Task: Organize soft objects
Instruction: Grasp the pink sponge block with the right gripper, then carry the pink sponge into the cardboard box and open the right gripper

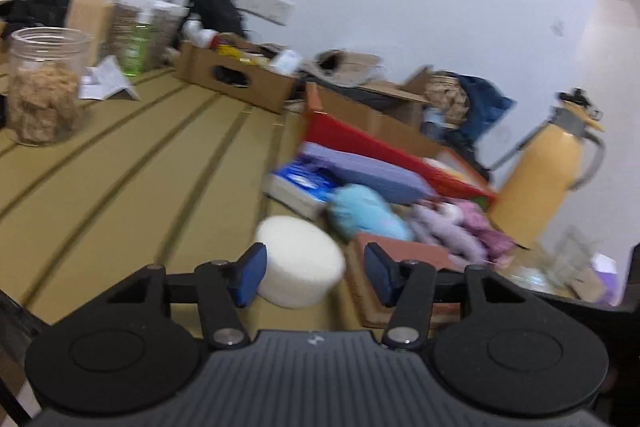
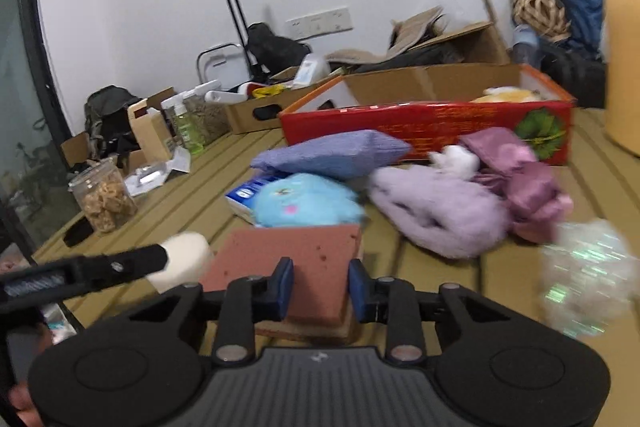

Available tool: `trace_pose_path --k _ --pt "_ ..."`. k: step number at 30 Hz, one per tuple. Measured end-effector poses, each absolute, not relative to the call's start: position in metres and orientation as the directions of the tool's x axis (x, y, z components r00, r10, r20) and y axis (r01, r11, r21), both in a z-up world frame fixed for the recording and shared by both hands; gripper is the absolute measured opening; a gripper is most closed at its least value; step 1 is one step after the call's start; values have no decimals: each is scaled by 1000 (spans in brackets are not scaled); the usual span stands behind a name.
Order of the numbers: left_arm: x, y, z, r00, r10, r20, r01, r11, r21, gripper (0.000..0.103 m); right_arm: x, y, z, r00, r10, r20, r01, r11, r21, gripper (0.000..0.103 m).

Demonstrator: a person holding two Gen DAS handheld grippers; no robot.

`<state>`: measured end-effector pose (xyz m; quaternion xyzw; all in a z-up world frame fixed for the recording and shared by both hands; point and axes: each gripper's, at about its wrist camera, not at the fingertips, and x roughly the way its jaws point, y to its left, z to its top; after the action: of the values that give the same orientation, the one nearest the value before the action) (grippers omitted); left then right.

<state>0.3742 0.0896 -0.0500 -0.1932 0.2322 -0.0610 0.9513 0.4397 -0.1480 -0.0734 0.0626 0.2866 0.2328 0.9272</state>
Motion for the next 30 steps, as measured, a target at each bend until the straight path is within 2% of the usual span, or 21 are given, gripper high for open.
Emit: trace_pose_path --k 3,7,9,10,16,20,22,26,30 --pt "377 60 -49 843 -297 -448 110 911 -397 55 431 -170 -72 742 441 -505 -358 897 258 28" --pt "395 26 -53 785 -357 -507 170 910 -377 52 427 -188 -73 752 426 -504 -327 904 276 28" --pt "404 20 -57 760 -391 -519 188 897 -401 37 426 -194 -73 748 433 -502 -327 900 289 28" --pt "408 19 -57 751 -416 -513 201 884 -423 34 426 -196 -73 747 441 -498 -329 896 299 26" --pt "432 24 -24 782 -429 -451 206 862 -463 34 439 -201 -41 793 447 -414 -342 889 305 23" --pt "502 34 20 775 -445 -448 193 842 -503 36 504 -192 6 803 458 -382 -371 885 281 23" --pt "552 43 37 768 -451 -456 178 833 -524 36 555 -185 25 794 461 -395 -376 885 276 23" --pt "659 61 42 736 -439 -515 140 843 -519 36 674 -172 33 742 478 -470 -330 871 364 23" --pt "751 68 20 715 -356 -602 78 896 -437 37 780 -139 13 712 429 -556 -279 899 337 23"
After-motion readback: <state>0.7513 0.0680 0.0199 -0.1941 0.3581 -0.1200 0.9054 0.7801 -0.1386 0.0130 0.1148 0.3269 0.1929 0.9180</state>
